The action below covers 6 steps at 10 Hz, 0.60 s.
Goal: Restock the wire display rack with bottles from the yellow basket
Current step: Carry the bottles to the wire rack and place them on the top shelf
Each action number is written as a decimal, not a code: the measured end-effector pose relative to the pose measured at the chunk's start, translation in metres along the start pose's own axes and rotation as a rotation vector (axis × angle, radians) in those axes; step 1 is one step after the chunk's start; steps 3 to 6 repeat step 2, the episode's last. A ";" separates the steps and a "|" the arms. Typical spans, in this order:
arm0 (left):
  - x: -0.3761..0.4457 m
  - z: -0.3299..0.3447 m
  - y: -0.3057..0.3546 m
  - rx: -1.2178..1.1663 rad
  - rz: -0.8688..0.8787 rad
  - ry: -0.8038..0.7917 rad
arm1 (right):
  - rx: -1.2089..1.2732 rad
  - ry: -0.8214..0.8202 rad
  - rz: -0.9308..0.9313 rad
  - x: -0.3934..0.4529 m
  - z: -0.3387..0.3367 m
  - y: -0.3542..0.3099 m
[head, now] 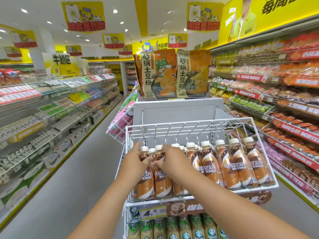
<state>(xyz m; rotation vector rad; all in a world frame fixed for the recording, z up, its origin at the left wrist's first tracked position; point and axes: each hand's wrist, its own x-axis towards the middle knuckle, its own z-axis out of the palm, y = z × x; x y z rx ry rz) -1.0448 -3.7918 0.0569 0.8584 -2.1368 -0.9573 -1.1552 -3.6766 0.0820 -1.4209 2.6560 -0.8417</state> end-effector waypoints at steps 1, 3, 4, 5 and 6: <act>-0.018 -0.003 0.005 0.141 0.072 0.043 | 0.025 0.045 -0.107 -0.023 -0.010 0.013; -0.022 -0.011 0.010 0.254 0.113 0.050 | 0.027 0.060 -0.163 -0.033 -0.021 0.031; -0.022 -0.011 0.010 0.254 0.113 0.050 | 0.027 0.060 -0.163 -0.033 -0.021 0.031; -0.022 -0.011 0.010 0.254 0.113 0.050 | 0.027 0.060 -0.163 -0.033 -0.021 0.031; -0.022 -0.011 0.010 0.254 0.113 0.050 | 0.027 0.060 -0.163 -0.033 -0.021 0.031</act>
